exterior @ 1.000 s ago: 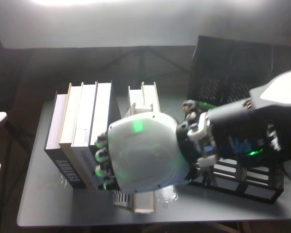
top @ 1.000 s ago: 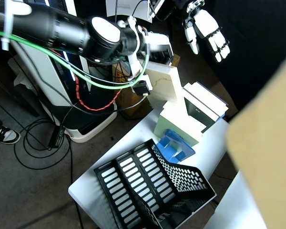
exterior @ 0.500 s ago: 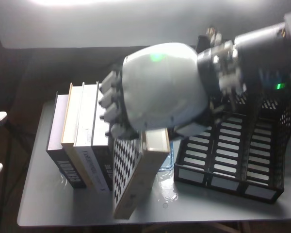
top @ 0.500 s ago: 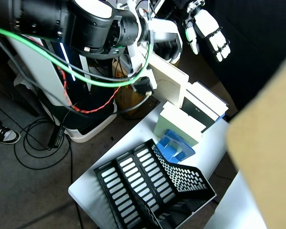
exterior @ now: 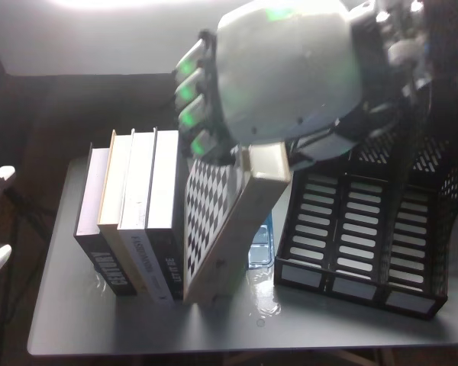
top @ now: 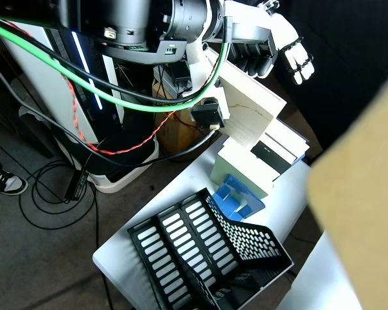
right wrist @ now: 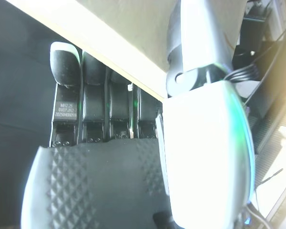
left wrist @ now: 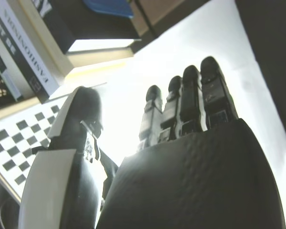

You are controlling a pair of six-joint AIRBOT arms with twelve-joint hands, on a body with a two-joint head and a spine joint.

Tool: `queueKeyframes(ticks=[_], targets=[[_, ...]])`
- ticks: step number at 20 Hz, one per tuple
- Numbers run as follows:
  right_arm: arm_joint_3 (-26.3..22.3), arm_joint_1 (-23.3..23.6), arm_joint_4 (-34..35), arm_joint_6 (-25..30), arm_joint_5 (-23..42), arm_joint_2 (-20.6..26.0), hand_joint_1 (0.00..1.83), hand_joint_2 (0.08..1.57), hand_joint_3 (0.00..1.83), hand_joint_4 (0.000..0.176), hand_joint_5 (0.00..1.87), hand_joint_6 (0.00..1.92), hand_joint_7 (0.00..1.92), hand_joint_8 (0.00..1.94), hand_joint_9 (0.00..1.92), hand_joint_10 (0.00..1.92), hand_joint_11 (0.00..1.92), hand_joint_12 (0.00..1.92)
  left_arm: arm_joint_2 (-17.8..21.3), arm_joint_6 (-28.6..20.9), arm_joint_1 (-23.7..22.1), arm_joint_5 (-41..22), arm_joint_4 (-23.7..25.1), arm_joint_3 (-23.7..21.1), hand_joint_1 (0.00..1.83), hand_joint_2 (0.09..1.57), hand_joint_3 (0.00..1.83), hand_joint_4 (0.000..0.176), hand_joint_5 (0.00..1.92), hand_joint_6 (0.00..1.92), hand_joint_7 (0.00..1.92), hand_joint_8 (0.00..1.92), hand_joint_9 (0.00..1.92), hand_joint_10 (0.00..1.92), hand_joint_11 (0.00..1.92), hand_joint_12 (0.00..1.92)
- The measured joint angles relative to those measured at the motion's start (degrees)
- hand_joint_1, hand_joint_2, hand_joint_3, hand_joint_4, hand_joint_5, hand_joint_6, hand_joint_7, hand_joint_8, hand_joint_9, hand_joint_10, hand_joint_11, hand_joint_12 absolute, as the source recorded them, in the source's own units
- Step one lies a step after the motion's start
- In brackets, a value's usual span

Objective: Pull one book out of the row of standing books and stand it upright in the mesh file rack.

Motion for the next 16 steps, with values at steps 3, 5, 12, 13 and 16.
queueKeyframes(ticks=[3,5,12,13,16], targets=[[0.0,1.55,-0.72,2.4,-0.66,2.16,1.2,1.25,0.01,0.0,0.84,1.04,0.66,1.72,0.56,1.81,0.55,1.92,-0.11,0.0,0.0,0.44,0.22,0.02,0.61,1.44,0.0,0.087,0.08,0.0,0.0,0.0,0.0,0.0,0.0,0.0],[0.0,2.67,-1.57,4.81,-0.26,3.45,1.2,1.25,0.01,0.0,0.84,1.04,0.66,1.72,0.56,1.81,0.55,1.92,-0.13,0.0,-0.48,0.57,0.11,0.02,0.66,1.43,0.0,0.079,0.09,0.0,0.0,0.0,0.0,0.0,0.0,0.0],[-1.86,5.22,-9.35,11.69,-1.75,8.98,1.13,1.29,0.02,0.0,0.74,1.41,0.58,1.62,0.43,1.86,0.5,1.92,-0.37,-0.04,-1.2,1.27,0.61,0.26,0.6,1.44,0.01,0.078,0.05,0.0,0.0,0.0,0.0,0.0,0.0,0.0],[-2.08,5.9,-10.69,13.35,-2.12,10.03,1.2,1.22,0.0,0.0,0.88,1.07,0.73,1.56,0.66,1.78,0.77,1.92,-0.37,-0.04,-1.2,1.25,0.68,0.26,0.64,1.43,0.0,0.08,0.06,0.01,0.0,0.0,0.0,0.0,0.0,0.0],[-1.16,6.03,-17.4,18.18,-3.63,10.56,1.16,1.3,0.02,0.0,0.66,1.46,0.63,1.66,0.84,1.91,0.93,1.92,-0.46,-0.07,-1.27,1.42,1.22,0.26,0.67,1.41,0.0,0.071,0.08,0.01,0.0,0.0,0.0,0.0,0.0,0.0]])
